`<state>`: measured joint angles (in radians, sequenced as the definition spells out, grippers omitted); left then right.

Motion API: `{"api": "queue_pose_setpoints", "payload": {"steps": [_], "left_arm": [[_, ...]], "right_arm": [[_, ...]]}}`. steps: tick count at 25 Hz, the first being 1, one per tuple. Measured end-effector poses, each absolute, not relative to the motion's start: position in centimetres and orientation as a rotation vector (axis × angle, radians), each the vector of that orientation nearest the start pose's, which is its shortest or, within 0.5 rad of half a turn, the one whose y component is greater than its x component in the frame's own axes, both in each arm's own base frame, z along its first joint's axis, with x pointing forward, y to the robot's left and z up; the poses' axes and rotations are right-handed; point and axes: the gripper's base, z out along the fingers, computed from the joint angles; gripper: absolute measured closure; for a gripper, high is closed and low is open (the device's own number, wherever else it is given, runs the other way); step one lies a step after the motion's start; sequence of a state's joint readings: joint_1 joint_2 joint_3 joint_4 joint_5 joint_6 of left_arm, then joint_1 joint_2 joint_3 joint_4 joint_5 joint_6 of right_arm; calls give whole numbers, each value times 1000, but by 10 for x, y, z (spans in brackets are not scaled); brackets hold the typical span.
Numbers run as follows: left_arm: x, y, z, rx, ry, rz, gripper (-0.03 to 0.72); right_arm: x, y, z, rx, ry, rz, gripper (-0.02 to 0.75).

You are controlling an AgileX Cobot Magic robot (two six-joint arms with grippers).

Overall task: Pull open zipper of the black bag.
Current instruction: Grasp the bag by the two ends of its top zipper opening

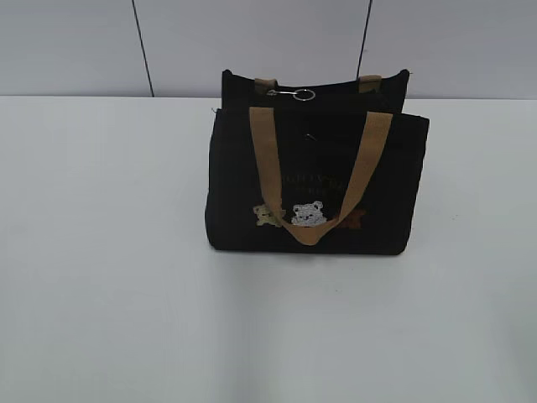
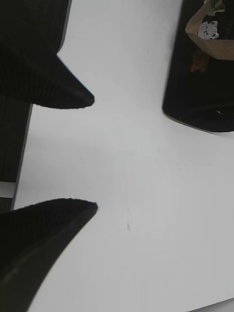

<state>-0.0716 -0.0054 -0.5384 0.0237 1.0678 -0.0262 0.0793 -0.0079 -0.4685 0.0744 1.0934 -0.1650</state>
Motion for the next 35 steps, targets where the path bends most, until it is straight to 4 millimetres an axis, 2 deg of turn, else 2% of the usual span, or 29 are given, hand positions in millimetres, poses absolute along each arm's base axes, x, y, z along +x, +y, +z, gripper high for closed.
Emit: {"api": "queue_pose_setpoints", "payload": {"steps": [12,14,19,22,27,31,35], "left_arm": [[-11,2,288,44,2001,-48,189],[-12,2,296,44,1951,-52,189],[-10,1,333,39,1676,-64,189],[11,0,346,39,1630,-66,189],[68,-5,358,73,1576,-44,189],[121,-11,344,77,1504,-62,189],[163,-22,304,99,1474,-101,189]], "right_arm": [[-5,6,266,-274,2080,38,288],[-5,7,266,-274,2079,55,288],[-5,8,266,-275,2078,67,288],[-5,8,266,-275,2078,68,288],[-5,8,266,-275,2078,71,288],[-5,8,266,-275,2078,71,288],[-5,8,266,-275,2078,71,288]]}}
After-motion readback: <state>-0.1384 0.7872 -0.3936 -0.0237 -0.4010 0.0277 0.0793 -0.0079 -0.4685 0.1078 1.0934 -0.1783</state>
